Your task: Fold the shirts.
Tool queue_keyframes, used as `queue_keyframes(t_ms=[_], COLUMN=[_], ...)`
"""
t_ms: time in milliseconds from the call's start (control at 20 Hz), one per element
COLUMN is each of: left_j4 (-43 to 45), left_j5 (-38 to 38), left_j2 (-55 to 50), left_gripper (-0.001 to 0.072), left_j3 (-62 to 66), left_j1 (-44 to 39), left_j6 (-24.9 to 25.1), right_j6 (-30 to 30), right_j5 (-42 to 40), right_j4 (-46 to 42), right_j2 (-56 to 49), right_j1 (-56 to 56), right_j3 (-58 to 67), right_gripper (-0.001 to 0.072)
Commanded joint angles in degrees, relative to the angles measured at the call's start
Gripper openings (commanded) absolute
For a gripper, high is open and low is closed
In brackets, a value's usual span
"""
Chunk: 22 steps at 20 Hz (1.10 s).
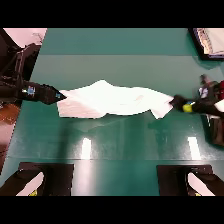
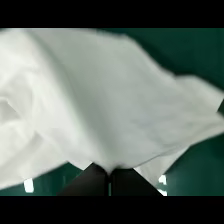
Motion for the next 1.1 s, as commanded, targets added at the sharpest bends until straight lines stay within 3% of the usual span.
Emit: queue_keyframes(t_ms=[0, 250, 450, 550, 600, 650, 700, 800, 850, 900, 1050], left_j4=[4.74, 4.96, 2.54, 2.54, 2.56, 2.54, 2.54, 2.54, 2.56, 2.56, 2.62], left_j5=[-3.17, -2.62, -4.42, -5.40, -5.70, -5.77, -5.77, -5.77, -5.77, -5.73, -5.53], left_j2=[0.07, 0.07, 0.04, 0.04, 0.04, 0.04, 0.04, 0.04, 0.04, 0.04, 0.04], left_gripper=[0.0025, 0.0024, 0.0025, 0.0025, 0.0025, 0.0025, 0.0025, 0.0025, 0.0025, 0.0025, 0.0025], left_j3=[5.66, 12.96, 13.09, 13.09, 13.09, 13.09, 13.09, 13.09, 13.09, 13.09, 13.07], left_j1=[0.04, 0.02, 0.02, 0.02, 0.02, 0.02, 0.02, 0.02, 0.02, 0.02, 0.02], left_j6=[-0.13, -0.17, -0.61, -0.87, -1.09, -1.38, -1.49, -1.46, -1.46, -1.44, -1.44], right_j6=[0.11, 0.11, 0.11, -1.11, -3.02, -3.41, -3.32, -3.87, -6.08, -7.78, -8.50], right_j5=[5.25, 10.84, 14.45, 10.21, 8.02, 7.72, 10.43, 21.38, 26.38, 30.08, 32.09], right_j4=[-0.02, 0.15, 0.59, 0.37, 0.11, 0.17, 0.17, -0.02, -0.13, -0.31, -2.89], right_j2=[7.56, 11.58, 3.63, -2.93, -6.62, -10.80, -14.67, -19.80, -20.79, -20.52, -14.10], right_j1=[-8.59, -20.72, -19.54, -16.06, -14.82, -14.53, -14.86, -16.70, -17.57, -18.36, -20.48], right_j3=[8.85, 19.17, 22.38, 23.74, 24.98, 26.97, 29.42, 32.63, 32.09, 29.31, 14.21], right_gripper=[0.0017, 0.0017, 0.0019, 0.0021, 0.0113, 0.0416, 0.0528, 0.0509, 0.0397, 0.0339, 0.0336])
